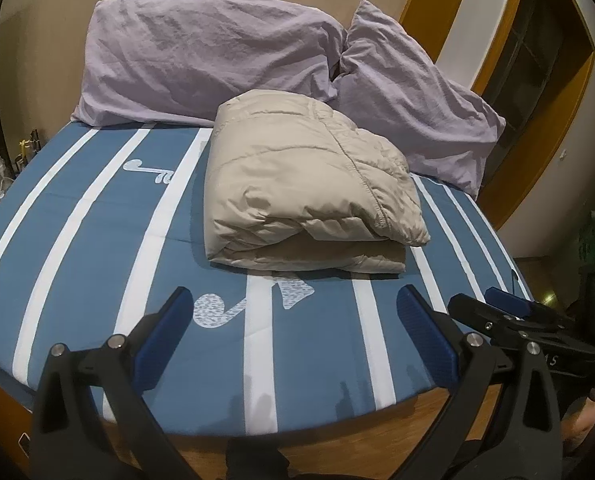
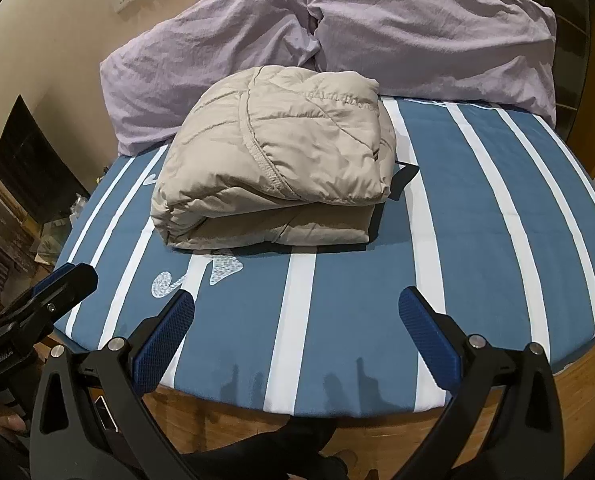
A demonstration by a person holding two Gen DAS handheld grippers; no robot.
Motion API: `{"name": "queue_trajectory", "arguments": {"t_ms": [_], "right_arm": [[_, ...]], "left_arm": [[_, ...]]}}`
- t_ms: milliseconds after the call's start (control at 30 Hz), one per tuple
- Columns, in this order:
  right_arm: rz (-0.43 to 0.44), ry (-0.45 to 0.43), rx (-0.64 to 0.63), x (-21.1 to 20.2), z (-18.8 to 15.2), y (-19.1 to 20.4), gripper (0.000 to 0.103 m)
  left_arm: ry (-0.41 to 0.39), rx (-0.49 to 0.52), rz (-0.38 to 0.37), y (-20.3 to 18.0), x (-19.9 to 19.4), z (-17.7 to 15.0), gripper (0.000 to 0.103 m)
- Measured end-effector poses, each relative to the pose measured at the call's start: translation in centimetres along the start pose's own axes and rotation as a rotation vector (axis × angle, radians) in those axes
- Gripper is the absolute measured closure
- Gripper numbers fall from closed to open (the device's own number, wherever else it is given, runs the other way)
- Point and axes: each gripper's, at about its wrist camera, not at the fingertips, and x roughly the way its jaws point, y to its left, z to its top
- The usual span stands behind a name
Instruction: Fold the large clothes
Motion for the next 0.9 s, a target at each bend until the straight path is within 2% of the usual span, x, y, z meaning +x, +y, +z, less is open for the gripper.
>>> {"name": "queue_trajectory", "arguments": {"t_ms": [900], "right_arm": [[0.010,0.011,-0.007,0.49,-0.01,0.20,0.001]], "left_arm": [[0.009,-0.004,0.002,0.23,0.54,-0.01,0.002]]}}
